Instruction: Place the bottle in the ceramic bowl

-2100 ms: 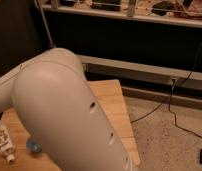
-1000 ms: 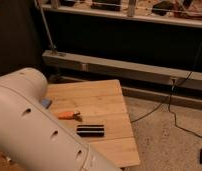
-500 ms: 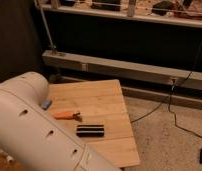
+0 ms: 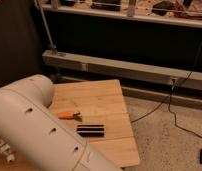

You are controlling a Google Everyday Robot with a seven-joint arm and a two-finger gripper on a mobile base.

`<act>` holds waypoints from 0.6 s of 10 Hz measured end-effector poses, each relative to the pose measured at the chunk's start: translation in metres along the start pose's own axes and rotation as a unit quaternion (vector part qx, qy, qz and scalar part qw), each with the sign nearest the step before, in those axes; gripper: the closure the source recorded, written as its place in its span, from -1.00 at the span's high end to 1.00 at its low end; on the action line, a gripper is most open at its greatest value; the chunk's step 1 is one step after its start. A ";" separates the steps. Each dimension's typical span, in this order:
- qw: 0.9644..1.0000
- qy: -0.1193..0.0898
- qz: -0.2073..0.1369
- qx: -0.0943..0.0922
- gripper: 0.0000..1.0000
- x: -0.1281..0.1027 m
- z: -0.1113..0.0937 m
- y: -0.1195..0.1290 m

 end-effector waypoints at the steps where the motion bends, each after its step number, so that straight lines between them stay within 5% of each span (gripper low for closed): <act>1: 1.000 0.002 0.003 -0.005 0.30 -0.003 0.003 0.000; 6: 1.000 0.003 0.010 0.002 0.30 -0.012 0.014 -0.001</act>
